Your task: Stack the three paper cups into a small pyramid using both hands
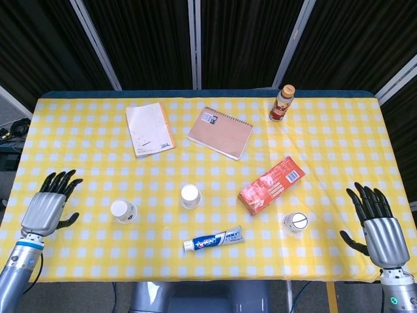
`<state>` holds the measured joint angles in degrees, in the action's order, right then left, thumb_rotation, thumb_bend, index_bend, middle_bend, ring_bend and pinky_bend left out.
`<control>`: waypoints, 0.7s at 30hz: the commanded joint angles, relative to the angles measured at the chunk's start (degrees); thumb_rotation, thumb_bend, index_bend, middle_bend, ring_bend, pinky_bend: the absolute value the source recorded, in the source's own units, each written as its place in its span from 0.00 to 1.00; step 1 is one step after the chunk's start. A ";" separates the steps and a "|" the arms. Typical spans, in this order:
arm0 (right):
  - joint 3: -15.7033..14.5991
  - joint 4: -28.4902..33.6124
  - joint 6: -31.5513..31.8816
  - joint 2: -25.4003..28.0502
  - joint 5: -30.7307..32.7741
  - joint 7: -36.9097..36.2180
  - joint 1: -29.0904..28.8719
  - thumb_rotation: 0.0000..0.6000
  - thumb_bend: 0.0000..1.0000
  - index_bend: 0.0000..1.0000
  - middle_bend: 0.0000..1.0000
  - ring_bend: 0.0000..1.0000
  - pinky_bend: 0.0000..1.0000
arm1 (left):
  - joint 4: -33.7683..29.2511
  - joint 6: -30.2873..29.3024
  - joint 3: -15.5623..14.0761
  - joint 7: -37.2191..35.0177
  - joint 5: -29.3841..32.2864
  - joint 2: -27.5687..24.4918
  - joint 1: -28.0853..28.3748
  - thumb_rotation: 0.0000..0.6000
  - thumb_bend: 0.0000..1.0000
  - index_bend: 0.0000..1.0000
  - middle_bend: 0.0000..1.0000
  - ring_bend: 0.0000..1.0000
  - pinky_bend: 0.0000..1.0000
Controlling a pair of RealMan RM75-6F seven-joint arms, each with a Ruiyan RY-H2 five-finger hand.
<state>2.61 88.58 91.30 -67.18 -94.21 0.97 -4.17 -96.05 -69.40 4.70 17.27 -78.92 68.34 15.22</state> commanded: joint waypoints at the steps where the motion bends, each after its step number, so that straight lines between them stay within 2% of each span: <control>1: -0.07 0.01 0.11 0.14 -0.11 -0.39 0.05 1.00 0.09 0.00 0.00 0.00 0.00 | -1.99 3.01 0.96 4.19 1.89 1.42 2.75 1.00 0.28 0.23 0.00 0.00 0.00; 5: -0.14 0.22 0.88 0.68 -0.57 -1.82 0.29 1.00 0.09 0.00 0.00 0.00 0.00 | -4.26 7.80 1.04 9.85 5.67 3.86 6.21 1.00 0.28 0.24 0.00 0.00 0.00; 16: -0.06 0.45 1.29 1.19 -0.53 -3.07 0.48 1.00 0.09 0.00 0.00 0.00 0.00 | -5.25 9.75 0.63 16.91 13.00 7.17 9.59 1.00 0.28 0.24 0.00 0.00 0.00; 21: -0.17 0.46 1.13 1.23 -0.64 -3.17 0.45 1.00 0.09 0.00 0.00 0.00 0.00 | -4.44 10.14 0.28 17.55 14.31 8.54 10.47 1.00 0.28 0.36 0.00 0.00 0.00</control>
<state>2.44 89.04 92.43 -65.96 -94.84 -2.20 -3.72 -100.65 -59.36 5.06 34.71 -64.79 76.70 25.54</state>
